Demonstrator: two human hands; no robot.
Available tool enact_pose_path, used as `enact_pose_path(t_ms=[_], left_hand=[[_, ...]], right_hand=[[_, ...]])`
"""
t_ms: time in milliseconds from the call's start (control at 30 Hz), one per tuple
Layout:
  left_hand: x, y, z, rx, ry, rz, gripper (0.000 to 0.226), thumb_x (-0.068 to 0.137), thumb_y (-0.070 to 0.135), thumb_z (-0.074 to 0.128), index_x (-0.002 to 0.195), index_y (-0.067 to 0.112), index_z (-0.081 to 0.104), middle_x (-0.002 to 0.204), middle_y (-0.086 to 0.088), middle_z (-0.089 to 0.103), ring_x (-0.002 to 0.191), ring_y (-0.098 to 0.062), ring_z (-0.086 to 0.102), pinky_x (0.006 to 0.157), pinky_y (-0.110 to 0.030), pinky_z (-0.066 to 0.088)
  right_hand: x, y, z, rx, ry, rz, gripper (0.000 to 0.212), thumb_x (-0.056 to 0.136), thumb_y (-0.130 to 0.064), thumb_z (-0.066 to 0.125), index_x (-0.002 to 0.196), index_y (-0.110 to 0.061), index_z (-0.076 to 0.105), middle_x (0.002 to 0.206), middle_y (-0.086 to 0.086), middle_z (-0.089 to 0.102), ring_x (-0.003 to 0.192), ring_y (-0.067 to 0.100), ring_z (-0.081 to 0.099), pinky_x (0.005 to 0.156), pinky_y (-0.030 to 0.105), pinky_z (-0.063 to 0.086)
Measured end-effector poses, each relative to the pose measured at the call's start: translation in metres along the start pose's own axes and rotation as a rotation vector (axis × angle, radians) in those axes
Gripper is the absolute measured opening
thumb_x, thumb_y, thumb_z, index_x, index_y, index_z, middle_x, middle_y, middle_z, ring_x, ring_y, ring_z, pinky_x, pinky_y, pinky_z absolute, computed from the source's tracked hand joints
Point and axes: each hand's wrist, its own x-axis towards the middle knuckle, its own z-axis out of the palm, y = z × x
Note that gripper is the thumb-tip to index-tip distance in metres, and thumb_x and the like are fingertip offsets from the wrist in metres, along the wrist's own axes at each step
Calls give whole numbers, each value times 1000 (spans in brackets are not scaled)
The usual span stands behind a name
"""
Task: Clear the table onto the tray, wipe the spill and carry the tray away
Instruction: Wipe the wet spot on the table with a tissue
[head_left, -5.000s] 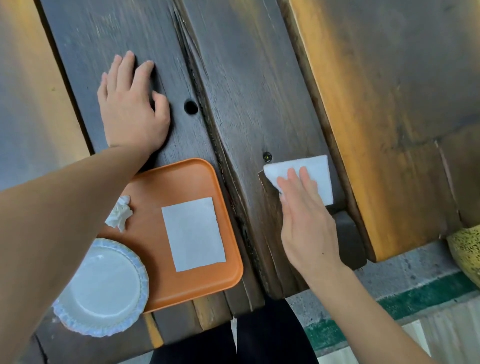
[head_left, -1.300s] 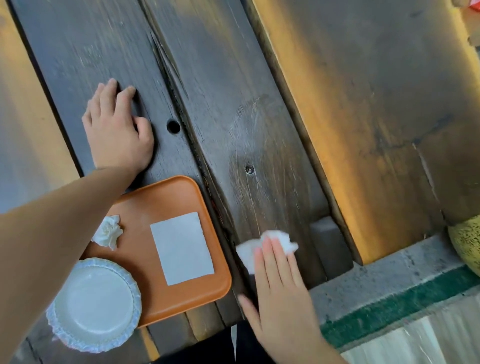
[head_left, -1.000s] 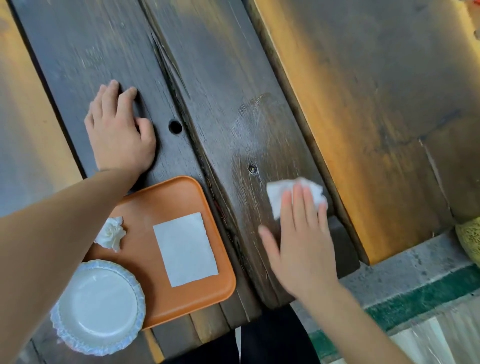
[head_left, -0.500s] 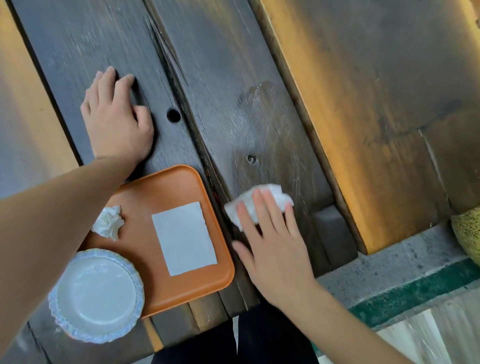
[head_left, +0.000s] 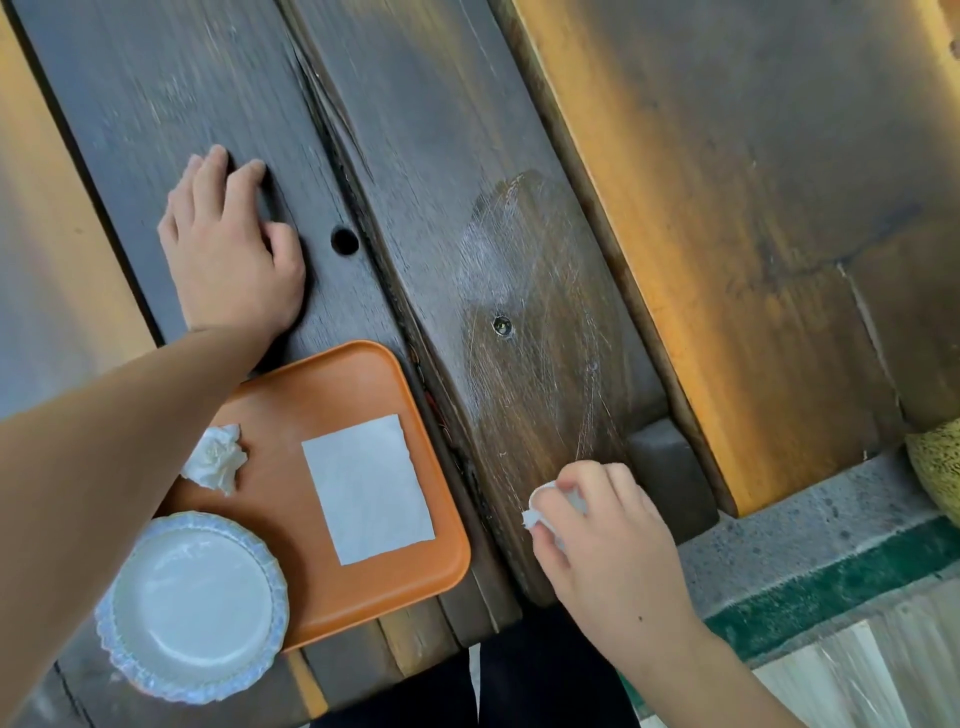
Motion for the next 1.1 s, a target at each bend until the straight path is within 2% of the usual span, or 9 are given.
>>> enact_pose_path(t_ms=[100,200,300,367,467,533,667,900,1100], left_hand=[[1,0,0,-9,3,-1,54,92,22,41,144,13,52,163,-13,40,154,-34,30,123,-49,24],[-1,0,0,-13,4,3,55,91,23,40,144,13,51,162,-13,40,155,-34,30,123,-50,24],[0,0,0,-10,10,10,55,91,23,40,144,13,51,162,-13,41,154,-34,30,123,-50,24],[0,-1,0,-11,8,9,56,91,23,41,145,13,51,162,-13,40,154,-35,30,123,-50,24],[0,-1,0,-15,5,13,56,91,23,41,145,12,51,162,-14,41,154,-35,31,122,-50,24],[0,-1,1,-12,9,13,55,91,23,41,145,13,51,162,-14,41,154,-35,31,122,-50,25],[1,-1,0,-11,1,13,56,91,24,40,145,13,51,162,-14,40,154,-35,31,123,-51,25],[1,-1,0,-17,0,5,56,90,24,39,145,13,51,162,-13,41,154,-34,30,122,-51,25],[1,-3,1,-14,9,10,56,90,24,40,144,12,52,161,-13,42,153,-35,32,122,-51,26]], right_hand=[[13,-4,-15,98,-57,-6,10,82,-25,68,81,-24,58,82,-7,56,72,14,56,59,30,53],[46,-1,-49,609,-68,227,12,91,-24,62,83,-24,54,79,-9,66,73,6,67,63,27,58],[89,9,-71,1082,65,357,13,89,-10,66,92,-21,58,86,-3,75,78,3,71,68,16,55],[108,23,-72,899,170,319,19,88,-9,67,102,-21,61,95,-9,74,86,0,69,75,16,55],[109,45,-64,426,276,268,18,91,-15,65,107,-24,64,100,-16,65,92,0,62,84,34,58],[102,47,-61,388,347,264,19,93,-20,63,111,-23,64,104,-14,61,93,1,59,83,37,57],[99,21,-54,360,441,132,31,90,-27,66,120,-17,65,110,-1,60,98,14,59,82,26,50],[128,4,-40,103,79,-179,55,84,-30,73,136,-28,53,127,-2,52,112,24,48,88,43,44],[139,24,-54,144,-24,-178,17,94,-27,62,111,-24,61,103,-5,56,95,15,56,82,36,50]])
